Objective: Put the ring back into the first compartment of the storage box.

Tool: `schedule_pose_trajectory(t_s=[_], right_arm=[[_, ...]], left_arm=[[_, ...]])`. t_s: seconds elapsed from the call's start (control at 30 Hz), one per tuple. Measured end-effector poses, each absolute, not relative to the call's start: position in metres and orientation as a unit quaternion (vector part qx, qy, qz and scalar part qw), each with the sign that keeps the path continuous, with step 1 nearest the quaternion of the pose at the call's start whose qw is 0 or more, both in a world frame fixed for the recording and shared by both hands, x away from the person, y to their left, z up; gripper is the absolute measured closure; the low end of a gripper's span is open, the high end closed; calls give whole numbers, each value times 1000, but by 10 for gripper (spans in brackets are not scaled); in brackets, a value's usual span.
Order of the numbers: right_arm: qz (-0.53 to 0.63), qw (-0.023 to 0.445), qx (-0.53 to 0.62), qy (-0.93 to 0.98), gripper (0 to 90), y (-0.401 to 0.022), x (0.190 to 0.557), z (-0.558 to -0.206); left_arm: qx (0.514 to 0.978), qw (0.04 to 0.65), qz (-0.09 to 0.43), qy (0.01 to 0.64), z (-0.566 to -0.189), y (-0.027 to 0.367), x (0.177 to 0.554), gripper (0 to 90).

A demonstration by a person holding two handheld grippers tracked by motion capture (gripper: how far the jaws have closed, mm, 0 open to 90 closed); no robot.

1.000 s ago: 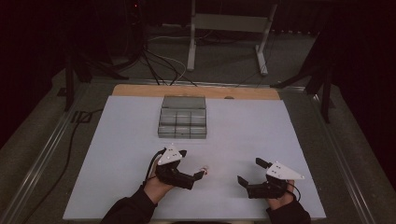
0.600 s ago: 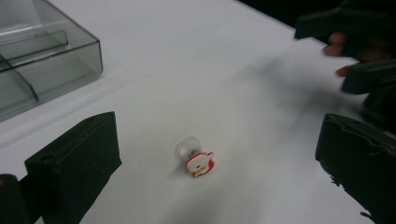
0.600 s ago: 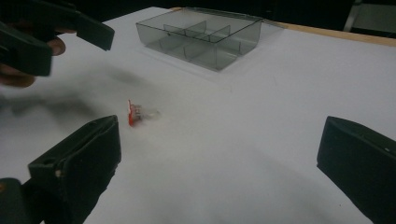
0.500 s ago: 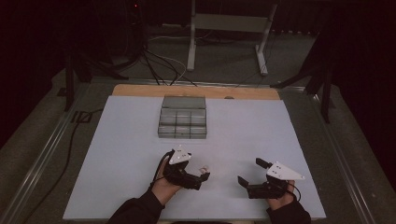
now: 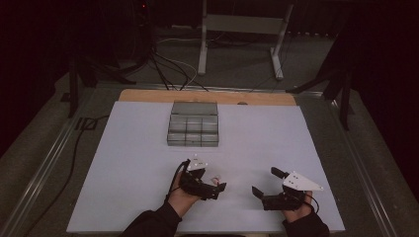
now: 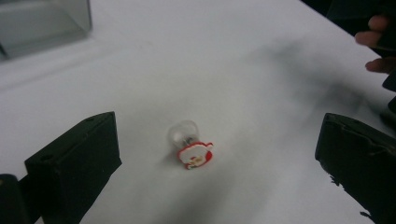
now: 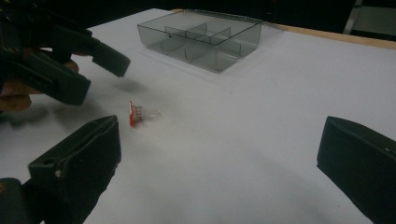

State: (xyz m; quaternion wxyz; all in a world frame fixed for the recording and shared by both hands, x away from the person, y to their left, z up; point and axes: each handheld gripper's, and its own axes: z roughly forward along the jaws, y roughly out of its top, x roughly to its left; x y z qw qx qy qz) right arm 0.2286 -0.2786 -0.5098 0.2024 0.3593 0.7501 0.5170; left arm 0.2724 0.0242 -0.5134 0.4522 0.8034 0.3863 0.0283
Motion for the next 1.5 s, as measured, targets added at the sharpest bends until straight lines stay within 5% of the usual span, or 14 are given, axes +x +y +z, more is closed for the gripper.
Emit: schedule_pose_trajectory(t_s=[0.33, 0.73, 1.5], right_arm=[[518, 202, 360, 749, 0, -279, 228, -509], [518, 203, 357, 750, 0, -280, 228, -509], [519, 200, 358, 750, 0, -280, 228, -509]], left_arm=[[814, 408, 30, 412, -518, 13, 273, 82], [830, 379, 54, 405, -521, 12, 274, 328], [857, 345, 124, 362, -528, 0, 276, 660]])
